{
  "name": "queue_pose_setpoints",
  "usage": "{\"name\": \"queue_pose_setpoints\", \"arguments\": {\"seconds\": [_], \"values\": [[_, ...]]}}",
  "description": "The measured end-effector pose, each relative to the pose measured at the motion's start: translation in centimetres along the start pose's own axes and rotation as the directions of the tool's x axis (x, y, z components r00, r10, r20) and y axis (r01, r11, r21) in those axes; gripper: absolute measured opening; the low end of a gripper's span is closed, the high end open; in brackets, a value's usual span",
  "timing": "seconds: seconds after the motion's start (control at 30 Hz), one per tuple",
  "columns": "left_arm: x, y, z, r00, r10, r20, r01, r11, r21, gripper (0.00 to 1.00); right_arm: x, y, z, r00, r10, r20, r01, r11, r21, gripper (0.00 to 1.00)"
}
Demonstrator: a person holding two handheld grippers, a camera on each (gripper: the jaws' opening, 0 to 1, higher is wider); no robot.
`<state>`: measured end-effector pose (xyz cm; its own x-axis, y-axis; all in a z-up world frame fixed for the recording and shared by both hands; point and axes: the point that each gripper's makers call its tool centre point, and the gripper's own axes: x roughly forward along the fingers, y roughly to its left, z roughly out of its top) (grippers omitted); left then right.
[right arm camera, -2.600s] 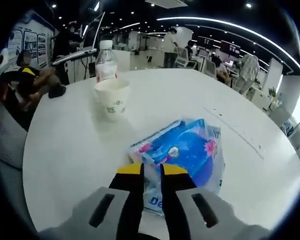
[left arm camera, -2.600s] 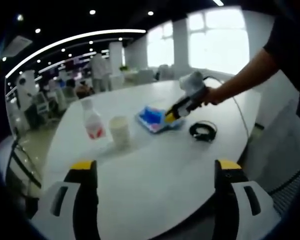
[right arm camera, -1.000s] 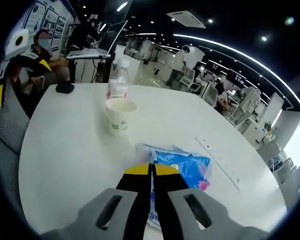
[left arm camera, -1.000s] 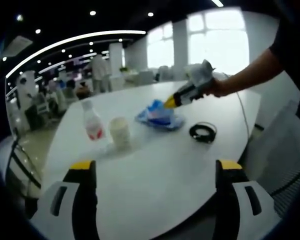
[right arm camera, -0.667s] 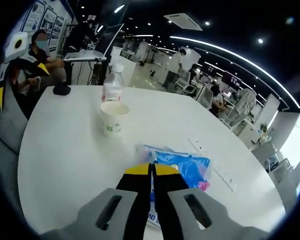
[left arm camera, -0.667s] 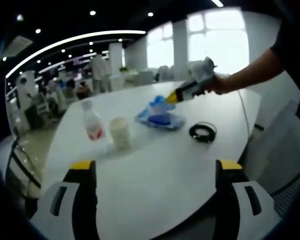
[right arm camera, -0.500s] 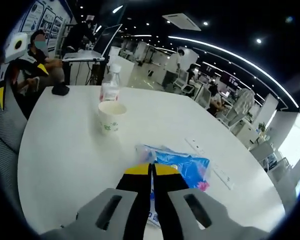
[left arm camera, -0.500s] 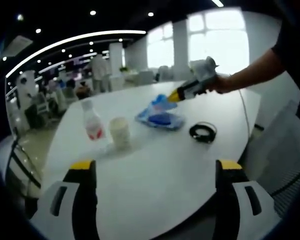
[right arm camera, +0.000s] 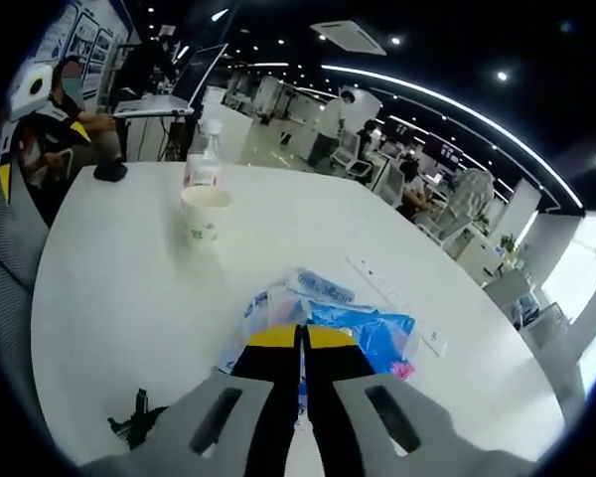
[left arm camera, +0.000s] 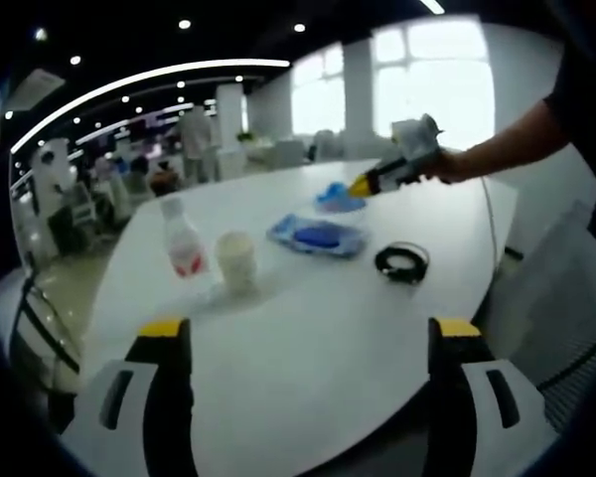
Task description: Arrange the tabletop items into an orderly group along one side of the table until the central work area is clear of visible clutter.
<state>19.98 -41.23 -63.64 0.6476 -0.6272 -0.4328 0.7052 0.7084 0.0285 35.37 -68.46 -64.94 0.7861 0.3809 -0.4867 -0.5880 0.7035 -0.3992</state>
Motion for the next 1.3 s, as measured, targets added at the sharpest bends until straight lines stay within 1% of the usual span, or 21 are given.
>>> {"name": "queue_pose_setpoints", "arguments": {"seconds": [0.5,0.57,0.8,1.3], "values": [[0.2,-0.1,-0.1,1.0,-0.004,-0.007,0.004,1.0,0.001,0.96,-1.4,-1.5,-3.5,0.997,-0.048,-0.06,0.05,0.998,0.028,0.0],[0.2,-0.1,-0.1,1.0,-0.005,-0.007,0.005,1.0,0.0,0.96,-1.7,-1.7,-4.1,0.996,-0.058,-0.072,0.061,0.997,0.037,0.0],[0.2,-0.1,-0.2,1.0,-0.005,-0.011,0.005,1.0,0.001,0.96,-2.6,-2.3,-5.5,0.992,-0.086,-0.09,0.092,0.994,0.062,0.0],[0.2,-0.1,-0.3,1.0,-0.006,-0.012,0.006,1.0,0.003,0.96,-3.9,-2.2,-8.7,0.982,-0.109,-0.151,0.125,0.987,0.097,0.0]]}}
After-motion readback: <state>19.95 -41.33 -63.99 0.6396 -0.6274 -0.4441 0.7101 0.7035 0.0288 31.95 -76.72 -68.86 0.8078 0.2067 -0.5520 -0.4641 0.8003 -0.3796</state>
